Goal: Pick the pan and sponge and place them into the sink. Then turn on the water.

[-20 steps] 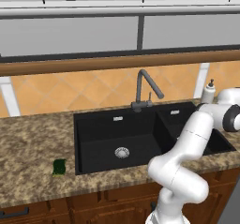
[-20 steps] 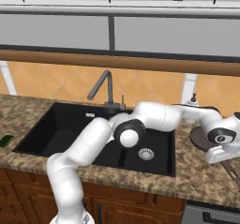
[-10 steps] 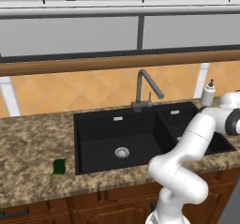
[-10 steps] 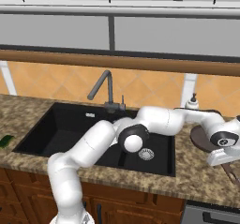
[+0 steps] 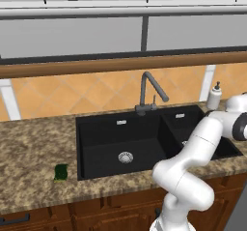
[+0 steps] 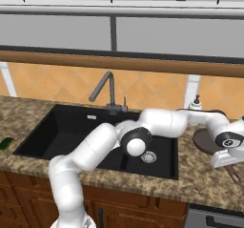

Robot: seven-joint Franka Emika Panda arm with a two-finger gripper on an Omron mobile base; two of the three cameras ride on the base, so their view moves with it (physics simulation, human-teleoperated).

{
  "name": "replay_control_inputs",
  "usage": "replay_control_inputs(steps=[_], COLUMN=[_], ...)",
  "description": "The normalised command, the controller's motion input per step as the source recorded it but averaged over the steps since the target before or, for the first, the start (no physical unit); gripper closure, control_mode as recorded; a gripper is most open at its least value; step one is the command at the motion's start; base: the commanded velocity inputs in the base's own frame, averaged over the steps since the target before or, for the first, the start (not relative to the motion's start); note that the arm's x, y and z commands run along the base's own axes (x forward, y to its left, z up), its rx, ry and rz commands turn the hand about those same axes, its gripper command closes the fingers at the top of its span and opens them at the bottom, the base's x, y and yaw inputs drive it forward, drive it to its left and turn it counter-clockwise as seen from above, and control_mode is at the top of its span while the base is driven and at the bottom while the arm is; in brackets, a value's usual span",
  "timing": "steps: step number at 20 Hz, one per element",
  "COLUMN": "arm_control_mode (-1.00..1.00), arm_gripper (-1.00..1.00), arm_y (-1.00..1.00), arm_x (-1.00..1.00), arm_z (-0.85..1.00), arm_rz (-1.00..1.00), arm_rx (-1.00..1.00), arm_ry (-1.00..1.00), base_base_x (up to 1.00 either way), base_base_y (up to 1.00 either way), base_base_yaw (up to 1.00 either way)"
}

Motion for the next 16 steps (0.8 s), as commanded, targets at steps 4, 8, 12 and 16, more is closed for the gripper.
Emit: replay_control_inputs(steps=[4,8,12,16], arm_control_mode=[-1.0,-1.0,-1.0,-1.0], arm_gripper=[-1.0,-1.0,-1.0,-1.0], arm_y=[0.04,0.14,0.27,0.35], arm_x=[0.03,0.0,-0.01,-0.14], arm_z=[0.0,-0.08,-0.11,-0.04], arm_rz=[0.0,0.0,0.0,-0.05], arm_rx=[0.0,0.0,0.0,-0.01], arm_ry=[0.0,0.0,0.0,0.0], base_base_x=[0.0,0.0,0.0,0.0], base_base_y=[0.0,0.0,0.0,0.0], base_base_yaw=[0.0,0.0,0.0,0.0])
